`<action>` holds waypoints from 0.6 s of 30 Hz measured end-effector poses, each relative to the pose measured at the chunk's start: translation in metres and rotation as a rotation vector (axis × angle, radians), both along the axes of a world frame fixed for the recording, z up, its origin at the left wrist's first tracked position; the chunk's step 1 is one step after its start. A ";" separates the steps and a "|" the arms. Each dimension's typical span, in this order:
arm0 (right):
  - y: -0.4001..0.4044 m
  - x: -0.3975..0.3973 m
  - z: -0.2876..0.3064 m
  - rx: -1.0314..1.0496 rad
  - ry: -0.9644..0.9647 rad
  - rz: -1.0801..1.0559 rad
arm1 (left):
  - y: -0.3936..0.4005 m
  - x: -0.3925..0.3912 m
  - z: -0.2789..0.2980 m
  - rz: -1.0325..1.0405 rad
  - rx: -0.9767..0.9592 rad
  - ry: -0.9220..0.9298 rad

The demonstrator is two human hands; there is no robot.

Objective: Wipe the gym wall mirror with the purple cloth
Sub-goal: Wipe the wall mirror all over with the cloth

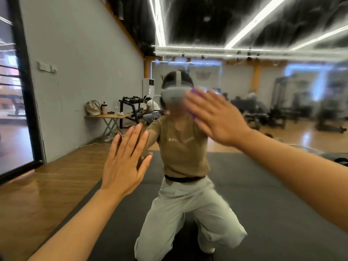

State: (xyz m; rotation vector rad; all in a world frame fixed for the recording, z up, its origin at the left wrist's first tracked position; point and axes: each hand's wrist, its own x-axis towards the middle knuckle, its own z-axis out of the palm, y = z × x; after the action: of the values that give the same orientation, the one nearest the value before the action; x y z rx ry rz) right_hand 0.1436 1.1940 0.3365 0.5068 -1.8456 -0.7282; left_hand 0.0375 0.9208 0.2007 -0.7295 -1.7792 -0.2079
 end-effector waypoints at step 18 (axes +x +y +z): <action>-0.029 -0.016 -0.097 0.413 -0.326 -0.004 | -0.026 -0.024 -0.009 -0.047 0.006 0.051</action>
State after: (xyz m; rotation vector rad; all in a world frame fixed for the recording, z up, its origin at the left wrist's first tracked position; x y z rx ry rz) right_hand 0.1273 1.1648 0.2399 0.9338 -1.9983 -1.0900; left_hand 0.0136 0.8952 0.1920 -0.7663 -1.7132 -0.2243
